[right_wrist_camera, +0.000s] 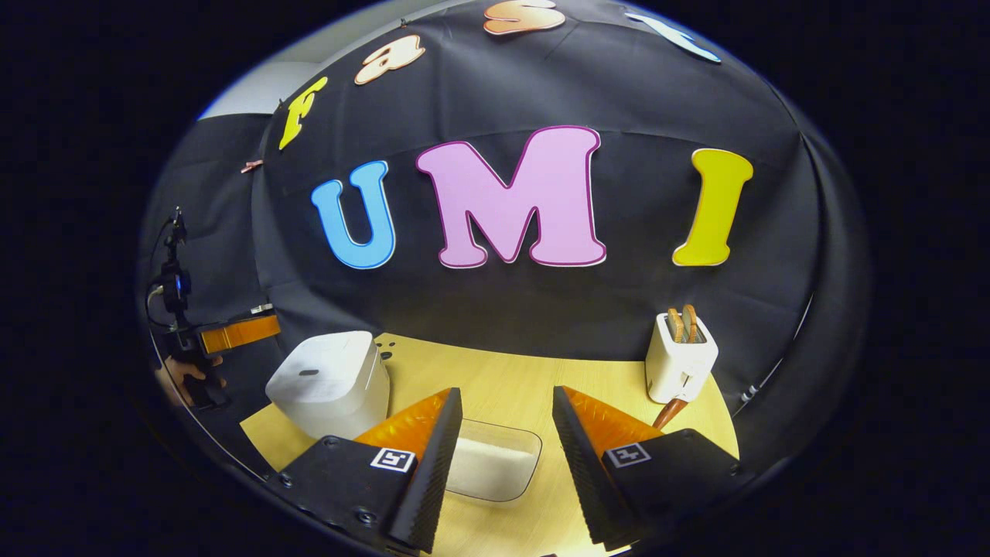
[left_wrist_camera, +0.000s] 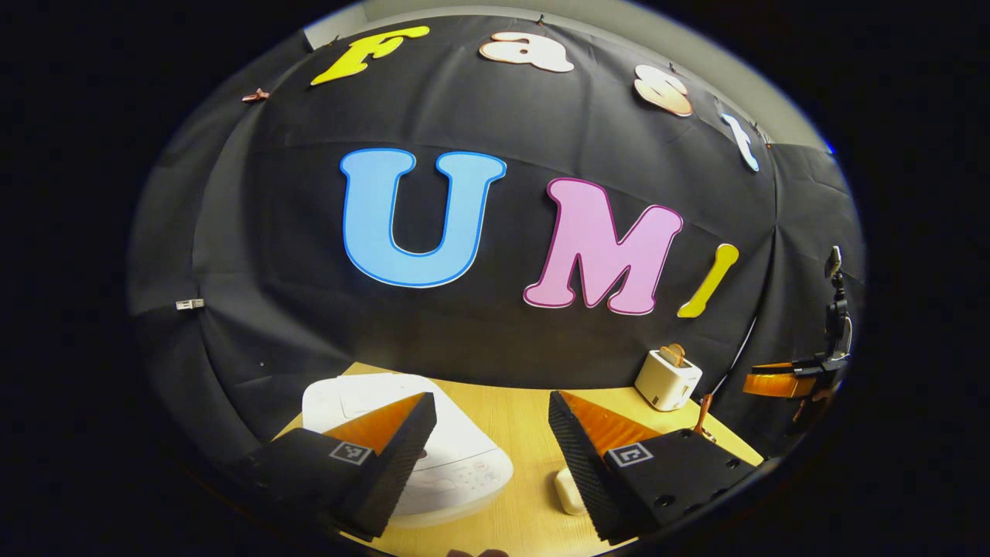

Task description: Close the left gripper, press the button to open the rice cooker; take a wooden spoon from the chopstick holder with the right hand, scoop a spoonful of rice and pour it into the rice cooker, then put the wooden spoon back into the chopstick holder.

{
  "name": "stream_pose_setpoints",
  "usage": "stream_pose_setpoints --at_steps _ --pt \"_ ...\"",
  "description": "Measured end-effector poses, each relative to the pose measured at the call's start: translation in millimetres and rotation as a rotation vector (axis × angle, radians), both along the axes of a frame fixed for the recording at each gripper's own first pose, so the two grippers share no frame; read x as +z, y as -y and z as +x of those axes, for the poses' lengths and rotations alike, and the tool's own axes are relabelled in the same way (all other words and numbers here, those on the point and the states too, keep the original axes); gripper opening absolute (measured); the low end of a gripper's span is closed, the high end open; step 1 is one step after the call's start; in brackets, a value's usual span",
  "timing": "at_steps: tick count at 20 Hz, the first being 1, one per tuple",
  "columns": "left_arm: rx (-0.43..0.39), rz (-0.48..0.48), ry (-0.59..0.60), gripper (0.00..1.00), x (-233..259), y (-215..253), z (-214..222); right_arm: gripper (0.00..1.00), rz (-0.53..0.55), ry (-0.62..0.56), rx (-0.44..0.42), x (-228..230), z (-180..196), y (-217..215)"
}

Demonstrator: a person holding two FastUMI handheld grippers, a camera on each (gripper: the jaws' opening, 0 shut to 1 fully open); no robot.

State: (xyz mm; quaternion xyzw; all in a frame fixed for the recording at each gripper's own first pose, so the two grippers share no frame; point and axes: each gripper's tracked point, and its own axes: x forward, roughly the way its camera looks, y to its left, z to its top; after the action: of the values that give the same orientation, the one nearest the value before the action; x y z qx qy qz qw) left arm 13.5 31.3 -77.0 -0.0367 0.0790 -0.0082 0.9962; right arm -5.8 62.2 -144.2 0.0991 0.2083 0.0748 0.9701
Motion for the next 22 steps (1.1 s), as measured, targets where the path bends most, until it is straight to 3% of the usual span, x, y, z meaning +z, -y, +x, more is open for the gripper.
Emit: stream_pose_setpoints --at_steps 7,8,9,22 --pt "-0.010 -0.006 0.009 0.95 3 8 2 0.74 0.001 -0.004 0.008 -3 0 4" --pt "-0.012 -0.005 0.010 0.90 5 9 3 0.74 -0.001 -0.003 0.006 -3 -1 5" --pt "-0.014 -0.006 0.009 0.95 4 10 3 0.74 0.000 -0.005 0.005 -3 -1 6" --pt "-0.020 -0.001 0.006 0.95 5 16 5 0.74 -0.002 -0.005 -0.015 -5 -3 14"
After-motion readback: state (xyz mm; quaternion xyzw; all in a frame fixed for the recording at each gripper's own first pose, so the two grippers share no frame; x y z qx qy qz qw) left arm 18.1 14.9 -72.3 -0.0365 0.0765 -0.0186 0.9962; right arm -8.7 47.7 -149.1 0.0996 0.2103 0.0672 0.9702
